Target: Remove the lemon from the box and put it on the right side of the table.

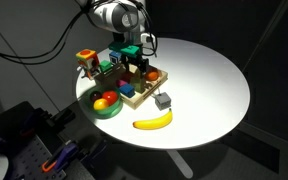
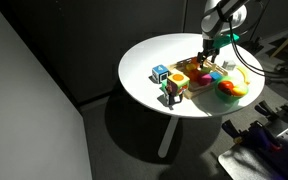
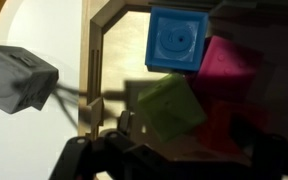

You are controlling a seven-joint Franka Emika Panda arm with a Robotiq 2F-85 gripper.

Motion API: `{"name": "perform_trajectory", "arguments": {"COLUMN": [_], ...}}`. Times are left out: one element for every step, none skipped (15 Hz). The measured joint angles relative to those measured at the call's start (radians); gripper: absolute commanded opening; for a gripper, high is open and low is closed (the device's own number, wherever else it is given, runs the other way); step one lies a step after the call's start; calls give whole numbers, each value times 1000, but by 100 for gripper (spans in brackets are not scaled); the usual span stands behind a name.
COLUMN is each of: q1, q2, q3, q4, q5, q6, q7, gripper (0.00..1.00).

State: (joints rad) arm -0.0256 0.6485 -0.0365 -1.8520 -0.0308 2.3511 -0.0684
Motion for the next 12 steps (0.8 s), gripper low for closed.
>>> {"name": "perform_trajectory", "arguments": {"q1": [0,0,-1,-1,-2,-3,-4,-5,-7,-8,-10,-10], "q2": [0,0,0,0,0,0,1,3,7,12,18,26], "q3": [0,0,0,0,0,0,0,0,0,-1,-1,-1], "q4": [4,9,14,20,25,29,34,41,48,55,64,75], "q5": [0,1,1,1,1,1,1,1,1,1,2,2], "q6": [0,0,0,0,0,0,-1,-2,-2,-2,-2,-2], "q7": [1,2,4,4,5,6,6,7,8,8,8,8], "gripper": [100,100,100,100,100,100,100,100,100,100,100,100]}}
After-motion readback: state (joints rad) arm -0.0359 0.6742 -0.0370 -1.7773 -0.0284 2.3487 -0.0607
